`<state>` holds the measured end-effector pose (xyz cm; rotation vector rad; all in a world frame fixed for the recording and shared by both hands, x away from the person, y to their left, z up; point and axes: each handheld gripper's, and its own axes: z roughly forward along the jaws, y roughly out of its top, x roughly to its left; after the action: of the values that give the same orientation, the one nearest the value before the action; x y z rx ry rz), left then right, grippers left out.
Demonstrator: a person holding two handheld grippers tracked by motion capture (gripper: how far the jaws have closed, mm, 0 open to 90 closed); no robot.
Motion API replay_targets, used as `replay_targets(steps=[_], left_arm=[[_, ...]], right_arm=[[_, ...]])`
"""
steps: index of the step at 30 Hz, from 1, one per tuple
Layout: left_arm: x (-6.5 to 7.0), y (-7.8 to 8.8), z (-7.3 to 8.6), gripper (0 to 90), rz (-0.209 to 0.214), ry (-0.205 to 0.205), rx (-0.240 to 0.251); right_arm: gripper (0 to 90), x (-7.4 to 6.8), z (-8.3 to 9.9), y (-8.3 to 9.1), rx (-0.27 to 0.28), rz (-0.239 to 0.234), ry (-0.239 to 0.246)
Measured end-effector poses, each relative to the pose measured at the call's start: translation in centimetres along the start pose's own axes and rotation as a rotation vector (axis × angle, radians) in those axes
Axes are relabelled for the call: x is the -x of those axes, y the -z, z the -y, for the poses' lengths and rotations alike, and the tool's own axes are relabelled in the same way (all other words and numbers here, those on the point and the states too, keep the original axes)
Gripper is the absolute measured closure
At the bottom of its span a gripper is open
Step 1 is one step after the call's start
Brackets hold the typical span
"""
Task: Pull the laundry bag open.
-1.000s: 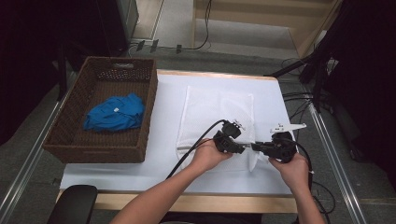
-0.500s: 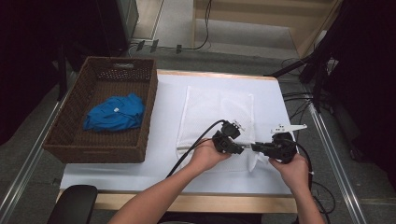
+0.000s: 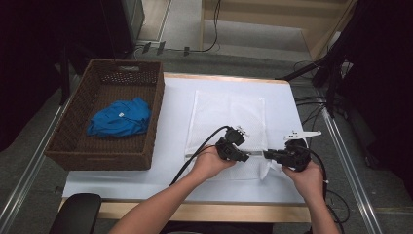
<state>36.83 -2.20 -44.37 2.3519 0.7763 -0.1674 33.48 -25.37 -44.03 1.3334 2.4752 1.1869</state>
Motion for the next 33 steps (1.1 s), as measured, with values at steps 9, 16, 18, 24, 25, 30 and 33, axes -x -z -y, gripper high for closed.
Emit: replay_targets(steps=[9,16,18,24,25,30,33], left_arm=[[0.0,-0.1,0.0,87.9,-0.003,-0.006,-0.002],[0.0,0.0,0.1,87.9,-0.004,-0.023,-0.006],[0.0,0.0,0.1,87.8,0.000,-0.022,-0.006],[-0.5,0.2,0.5,87.9,-0.002,-0.010,-0.010],[-0.7,0.3,0.7,87.9,-0.003,-0.009,-0.016],[-1.1,0.8,1.3,87.9,-0.006,0.005,-0.018],[-1.0,0.9,1.3,87.9,-0.008,0.000,-0.014]], right_arm=[[86.4,0.0,0.1,0.0,-0.002,0.003,-0.001],[86.4,0.0,0.1,0.0,-0.005,0.007,0.004],[86.4,0.0,0.2,0.0,0.000,0.000,-0.001],[86.5,-0.1,0.1,-0.1,-0.005,0.004,0.005],[86.5,-0.1,0.1,-0.1,-0.007,0.005,0.005],[86.4,-0.1,0.1,-0.1,-0.010,0.004,0.008],[86.4,-0.2,0.0,-0.1,-0.011,0.006,0.011]])
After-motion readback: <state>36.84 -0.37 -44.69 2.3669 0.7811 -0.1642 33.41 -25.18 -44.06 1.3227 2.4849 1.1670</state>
